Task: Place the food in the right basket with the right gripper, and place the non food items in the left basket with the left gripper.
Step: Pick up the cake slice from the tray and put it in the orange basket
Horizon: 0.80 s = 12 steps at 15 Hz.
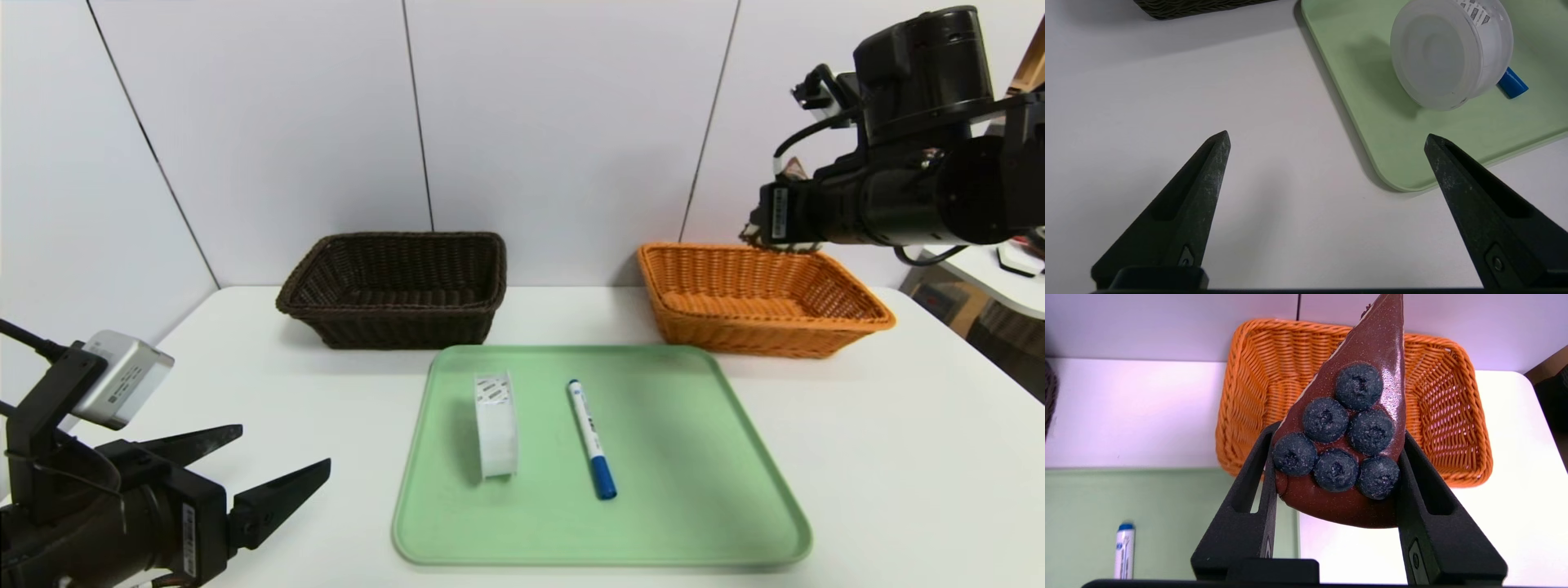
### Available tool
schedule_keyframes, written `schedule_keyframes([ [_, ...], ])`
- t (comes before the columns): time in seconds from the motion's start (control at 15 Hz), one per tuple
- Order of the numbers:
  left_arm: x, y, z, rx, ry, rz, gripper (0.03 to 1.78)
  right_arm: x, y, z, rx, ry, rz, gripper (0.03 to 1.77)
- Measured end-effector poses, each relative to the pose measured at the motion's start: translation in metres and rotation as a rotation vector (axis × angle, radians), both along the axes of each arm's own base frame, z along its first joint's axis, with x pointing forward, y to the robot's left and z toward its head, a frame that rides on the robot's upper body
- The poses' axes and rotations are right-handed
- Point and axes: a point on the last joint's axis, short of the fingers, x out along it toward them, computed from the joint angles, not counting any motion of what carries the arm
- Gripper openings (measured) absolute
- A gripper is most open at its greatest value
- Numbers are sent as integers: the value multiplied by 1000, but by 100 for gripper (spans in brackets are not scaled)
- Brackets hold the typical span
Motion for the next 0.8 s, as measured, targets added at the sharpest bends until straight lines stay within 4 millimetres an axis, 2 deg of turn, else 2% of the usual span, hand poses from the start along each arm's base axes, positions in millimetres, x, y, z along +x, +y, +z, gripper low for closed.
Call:
schedule_keyframes([
  [0.47,-1,1,-4,5,11,-1,169,56,-16,9,-44,69,-33,81],
  [0.6,-1,1,-4,8,12,-1,169,72,-20,0,-53,137,-42,81],
  [0.8,-2,1,-7,12,20,-1,169,96,-23,-26,-66,211,-51,81],
])
